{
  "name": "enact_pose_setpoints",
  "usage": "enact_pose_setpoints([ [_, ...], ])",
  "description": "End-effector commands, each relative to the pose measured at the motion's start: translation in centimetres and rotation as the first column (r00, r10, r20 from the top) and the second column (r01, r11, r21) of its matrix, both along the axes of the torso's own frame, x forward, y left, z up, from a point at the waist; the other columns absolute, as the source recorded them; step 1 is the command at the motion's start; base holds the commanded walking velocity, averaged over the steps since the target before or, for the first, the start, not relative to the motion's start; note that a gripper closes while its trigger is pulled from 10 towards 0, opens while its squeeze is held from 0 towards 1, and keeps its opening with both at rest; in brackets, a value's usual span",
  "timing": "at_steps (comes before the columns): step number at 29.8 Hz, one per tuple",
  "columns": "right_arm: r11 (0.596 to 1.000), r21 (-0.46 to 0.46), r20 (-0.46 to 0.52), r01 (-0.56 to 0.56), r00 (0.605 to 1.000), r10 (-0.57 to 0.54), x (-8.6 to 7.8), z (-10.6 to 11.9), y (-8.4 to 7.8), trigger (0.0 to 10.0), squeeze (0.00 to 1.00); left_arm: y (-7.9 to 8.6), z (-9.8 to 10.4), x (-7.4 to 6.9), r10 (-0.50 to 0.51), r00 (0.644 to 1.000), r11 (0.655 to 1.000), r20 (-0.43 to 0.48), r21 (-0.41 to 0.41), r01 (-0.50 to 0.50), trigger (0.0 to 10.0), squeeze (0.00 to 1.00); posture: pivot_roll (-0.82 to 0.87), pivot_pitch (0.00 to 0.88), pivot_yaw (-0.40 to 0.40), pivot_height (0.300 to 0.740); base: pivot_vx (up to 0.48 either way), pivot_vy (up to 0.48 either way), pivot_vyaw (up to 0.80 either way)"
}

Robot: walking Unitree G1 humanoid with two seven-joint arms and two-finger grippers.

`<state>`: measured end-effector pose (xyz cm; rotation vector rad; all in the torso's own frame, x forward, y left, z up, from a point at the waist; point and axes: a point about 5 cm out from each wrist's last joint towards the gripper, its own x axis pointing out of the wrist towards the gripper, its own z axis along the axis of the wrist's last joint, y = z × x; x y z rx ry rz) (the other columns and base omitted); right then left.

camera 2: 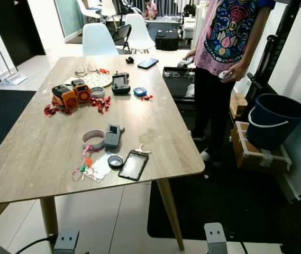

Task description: Hang keys on a hook

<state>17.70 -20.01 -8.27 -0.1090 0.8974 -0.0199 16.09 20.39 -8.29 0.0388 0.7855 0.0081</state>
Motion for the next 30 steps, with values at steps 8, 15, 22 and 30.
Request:
enact_pose_setpoints([
  [8, 1.0, -0.012, -0.017, -0.012, 1.0, 0.012, -0.25, -0.15, -0.03, 10.0, 0.0, 0.28, 0.33, 0.47, -0.018, 1.0, 1.0, 0.024, 0.017, 0.018, 10.0, 0.0, 0.01, 0.0, 0.0, 0.74, 0.0, 0.0, 0.0],
  [15, 1.0, -0.015, -0.024, -0.017, 1.0, 0.017, -0.32, -0.19, -0.01, 10.0, 0.0, -0.08, 0.49, 0.83, -0.022, 0.999, 1.0, 0.044, 0.014, 0.021, 10.0, 0.0, 0.01, 0.0, -0.002, 0.74, 0.0, 0.0, 0.0],
  [22, 0.999, -0.021, -0.028, -0.027, 0.999, 0.026, -0.34, -0.2, -0.06, 10.0, 0.0, -0.33, 0.56, 1.0, -0.03, 0.998, 0.999, 0.055, 0.013, 0.029, 10.0, 0.0, 0.01, 0.0, -0.005, 0.74, 0.0, 0.0, 0.0],
  [30, 0.999, -0.022, -0.031, -0.028, 0.999, 0.027, -0.44, -0.25, -0.07, 10.0, 0.0, -0.36, 0.59, 1.01, -0.029, 0.998, 0.999, 0.058, 0.014, 0.029, 10.0, 0.0, 0.01, 0.0, -0.005, 0.74, 0.0, 0.0, 0.0],
])
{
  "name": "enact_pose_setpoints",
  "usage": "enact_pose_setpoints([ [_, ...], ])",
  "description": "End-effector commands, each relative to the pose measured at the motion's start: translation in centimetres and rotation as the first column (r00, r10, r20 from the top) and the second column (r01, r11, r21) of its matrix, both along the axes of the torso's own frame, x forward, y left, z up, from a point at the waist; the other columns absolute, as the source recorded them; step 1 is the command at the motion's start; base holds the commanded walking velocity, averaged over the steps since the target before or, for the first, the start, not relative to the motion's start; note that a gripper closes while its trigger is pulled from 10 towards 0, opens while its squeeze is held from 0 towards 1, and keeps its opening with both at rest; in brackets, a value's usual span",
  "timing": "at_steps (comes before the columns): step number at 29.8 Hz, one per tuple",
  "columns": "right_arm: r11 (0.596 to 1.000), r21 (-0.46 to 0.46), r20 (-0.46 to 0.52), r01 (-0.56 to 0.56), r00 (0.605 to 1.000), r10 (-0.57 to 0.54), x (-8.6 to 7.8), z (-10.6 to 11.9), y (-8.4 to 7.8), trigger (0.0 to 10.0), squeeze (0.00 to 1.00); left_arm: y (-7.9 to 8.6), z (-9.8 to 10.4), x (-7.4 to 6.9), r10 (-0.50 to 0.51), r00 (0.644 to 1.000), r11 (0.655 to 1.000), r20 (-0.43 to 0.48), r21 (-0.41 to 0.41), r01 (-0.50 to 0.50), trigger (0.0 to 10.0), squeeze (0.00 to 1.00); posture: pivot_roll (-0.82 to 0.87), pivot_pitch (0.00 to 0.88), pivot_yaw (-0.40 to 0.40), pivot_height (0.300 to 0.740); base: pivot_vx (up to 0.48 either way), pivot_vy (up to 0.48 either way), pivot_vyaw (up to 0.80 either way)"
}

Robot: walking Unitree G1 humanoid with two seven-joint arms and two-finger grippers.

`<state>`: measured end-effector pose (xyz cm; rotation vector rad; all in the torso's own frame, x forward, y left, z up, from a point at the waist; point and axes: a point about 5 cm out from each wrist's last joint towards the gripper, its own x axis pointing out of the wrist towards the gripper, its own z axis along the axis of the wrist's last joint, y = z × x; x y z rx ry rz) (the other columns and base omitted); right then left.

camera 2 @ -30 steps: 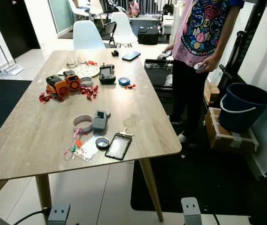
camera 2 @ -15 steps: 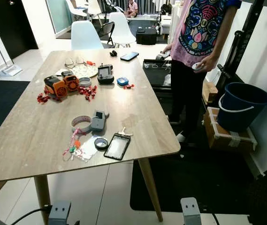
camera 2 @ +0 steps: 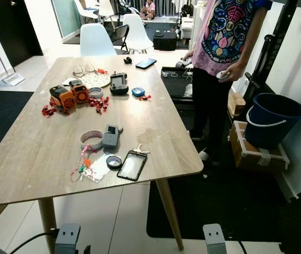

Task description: Hang keys on a hook

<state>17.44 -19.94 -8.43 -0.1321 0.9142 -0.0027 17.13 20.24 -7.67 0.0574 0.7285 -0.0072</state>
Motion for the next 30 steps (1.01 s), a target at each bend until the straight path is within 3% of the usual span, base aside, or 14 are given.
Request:
enact_pose_setpoints([
  [1, 1.0, -0.01, -0.012, -0.004, 1.0, 0.004, -0.16, -0.07, -0.15, 10.0, 0.0, -0.2, -0.03, -0.03, -0.007, 1.0, 1.0, 0.002, 0.003, 0.007, 10.0, 0.0, 0.01, 0.0, -0.005, 0.74, 0.0, 0.0, 0.0],
  [30, 1.0, -0.013, -0.009, -0.013, 1.0, 0.013, -0.12, -0.06, -0.05, 10.0, 0.0, -0.43, -0.19, -0.15, -0.015, 1.0, 1.0, -0.014, 0.004, 0.015, 10.0, 0.0, 0.01, 0.0, -0.006, 0.74, 0.0, 0.0, 0.0],
])
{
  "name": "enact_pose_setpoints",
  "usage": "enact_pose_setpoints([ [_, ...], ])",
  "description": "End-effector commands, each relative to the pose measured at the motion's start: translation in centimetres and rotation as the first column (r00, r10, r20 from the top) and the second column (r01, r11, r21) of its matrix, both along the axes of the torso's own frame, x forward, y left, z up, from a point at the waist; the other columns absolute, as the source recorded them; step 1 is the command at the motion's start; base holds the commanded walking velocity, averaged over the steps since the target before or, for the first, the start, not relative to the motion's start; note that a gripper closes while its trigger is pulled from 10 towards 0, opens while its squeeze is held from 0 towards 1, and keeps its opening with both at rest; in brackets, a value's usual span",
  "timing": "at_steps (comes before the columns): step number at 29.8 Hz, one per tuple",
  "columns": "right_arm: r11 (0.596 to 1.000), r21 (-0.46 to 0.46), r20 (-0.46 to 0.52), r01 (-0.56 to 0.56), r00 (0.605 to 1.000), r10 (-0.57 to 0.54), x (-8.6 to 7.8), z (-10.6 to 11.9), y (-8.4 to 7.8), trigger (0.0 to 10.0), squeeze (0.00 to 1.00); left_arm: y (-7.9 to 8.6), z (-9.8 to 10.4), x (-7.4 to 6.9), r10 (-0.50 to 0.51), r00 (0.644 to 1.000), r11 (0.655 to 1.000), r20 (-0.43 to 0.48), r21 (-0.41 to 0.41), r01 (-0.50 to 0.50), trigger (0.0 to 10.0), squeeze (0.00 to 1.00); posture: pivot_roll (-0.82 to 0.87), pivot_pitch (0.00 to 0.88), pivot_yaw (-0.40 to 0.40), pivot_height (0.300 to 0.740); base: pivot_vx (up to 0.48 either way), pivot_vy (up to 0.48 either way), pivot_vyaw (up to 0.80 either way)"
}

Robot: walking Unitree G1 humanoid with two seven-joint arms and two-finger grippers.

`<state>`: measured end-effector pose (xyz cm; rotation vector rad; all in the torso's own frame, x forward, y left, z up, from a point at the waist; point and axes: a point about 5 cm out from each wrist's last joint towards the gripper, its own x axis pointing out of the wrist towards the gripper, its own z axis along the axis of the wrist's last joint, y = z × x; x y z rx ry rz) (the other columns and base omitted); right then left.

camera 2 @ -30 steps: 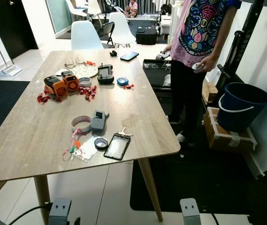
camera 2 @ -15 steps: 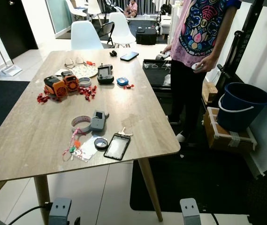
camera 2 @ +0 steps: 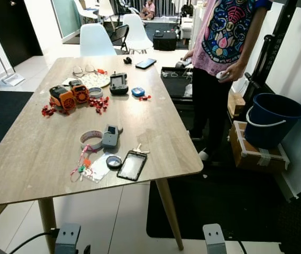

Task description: Hang keys on a hook

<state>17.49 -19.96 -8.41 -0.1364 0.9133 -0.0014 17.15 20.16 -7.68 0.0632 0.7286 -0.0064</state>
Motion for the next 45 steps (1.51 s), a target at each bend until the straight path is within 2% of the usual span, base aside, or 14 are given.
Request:
enact_pose_setpoints([
  [1, 1.0, -0.01, -0.011, -0.011, 1.0, 0.011, -0.17, -0.1, 0.04, 10.0, 0.0, -0.36, -0.18, -0.16, -0.013, 1.0, 1.0, -0.014, -0.001, 0.013, 10.0, 0.0, 0.01, 0.0, -0.006, 0.74, 0.0, 0.0, 0.0],
  [45, 1.0, -0.011, -0.01, -0.021, 1.0, 0.021, -0.07, -0.06, 0.08, 10.0, 0.0, -0.43, -0.35, -0.4, -0.018, 0.999, 1.0, -0.03, 0.004, 0.018, 10.0, 0.0, 0.01, 0.0, -0.005, 0.74, 0.0, 0.0, 0.0],
])
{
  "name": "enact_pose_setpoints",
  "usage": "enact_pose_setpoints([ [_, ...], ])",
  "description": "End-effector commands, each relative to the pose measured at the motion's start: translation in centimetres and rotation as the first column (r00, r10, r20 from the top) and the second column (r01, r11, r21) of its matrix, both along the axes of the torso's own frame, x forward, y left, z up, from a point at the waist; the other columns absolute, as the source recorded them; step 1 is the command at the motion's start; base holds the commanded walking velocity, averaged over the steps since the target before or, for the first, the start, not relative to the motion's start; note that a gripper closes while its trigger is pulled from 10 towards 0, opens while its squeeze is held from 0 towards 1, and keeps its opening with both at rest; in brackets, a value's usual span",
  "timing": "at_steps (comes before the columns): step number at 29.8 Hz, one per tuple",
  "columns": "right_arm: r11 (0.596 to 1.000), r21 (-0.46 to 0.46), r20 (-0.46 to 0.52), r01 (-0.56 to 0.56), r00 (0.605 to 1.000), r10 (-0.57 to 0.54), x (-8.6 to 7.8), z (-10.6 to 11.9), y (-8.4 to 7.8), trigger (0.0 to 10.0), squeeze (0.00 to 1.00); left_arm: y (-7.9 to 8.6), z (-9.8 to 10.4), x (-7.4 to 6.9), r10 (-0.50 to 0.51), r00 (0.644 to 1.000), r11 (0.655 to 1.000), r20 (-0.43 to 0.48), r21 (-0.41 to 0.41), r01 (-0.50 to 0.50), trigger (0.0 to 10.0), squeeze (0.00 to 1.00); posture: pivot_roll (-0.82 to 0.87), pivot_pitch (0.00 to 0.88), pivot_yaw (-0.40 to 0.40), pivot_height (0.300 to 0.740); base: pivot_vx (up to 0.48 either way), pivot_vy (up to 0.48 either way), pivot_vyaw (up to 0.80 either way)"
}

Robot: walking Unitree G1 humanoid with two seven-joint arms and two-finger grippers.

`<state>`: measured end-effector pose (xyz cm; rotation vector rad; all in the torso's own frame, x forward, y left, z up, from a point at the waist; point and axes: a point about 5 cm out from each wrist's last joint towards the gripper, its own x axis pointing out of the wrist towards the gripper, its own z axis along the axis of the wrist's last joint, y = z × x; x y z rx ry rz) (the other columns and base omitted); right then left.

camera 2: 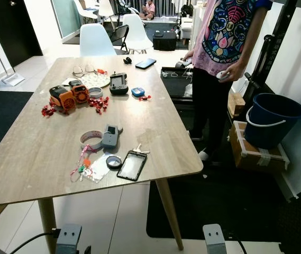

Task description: Hang keys on a hook

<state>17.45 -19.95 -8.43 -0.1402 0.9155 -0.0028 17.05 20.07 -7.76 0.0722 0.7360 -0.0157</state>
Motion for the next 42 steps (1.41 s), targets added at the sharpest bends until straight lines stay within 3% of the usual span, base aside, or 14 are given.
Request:
enact_pose_setpoints([
  [1, 1.0, -0.007, -0.007, -0.022, 1.0, 0.022, 0.01, -0.01, 0.05, 10.0, 0.0, -0.39, -0.29, -0.31, -0.007, 1.0, 1.0, -0.024, -0.001, 0.007, 10.0, 0.0, 0.01, 0.0, -0.006, 0.74, 0.0, 0.0, 0.0],
  [42, 1.0, -0.015, -0.021, -0.023, 1.0, 0.023, -0.09, -0.08, -0.07, 10.0, 0.0, -0.05, -0.21, -0.29, -0.001, 1.0, 1.0, -0.019, 0.0, 0.001, 10.0, 0.0, 0.02, 0.0, -0.01, 0.74, 0.0, 0.0, 0.0],
])
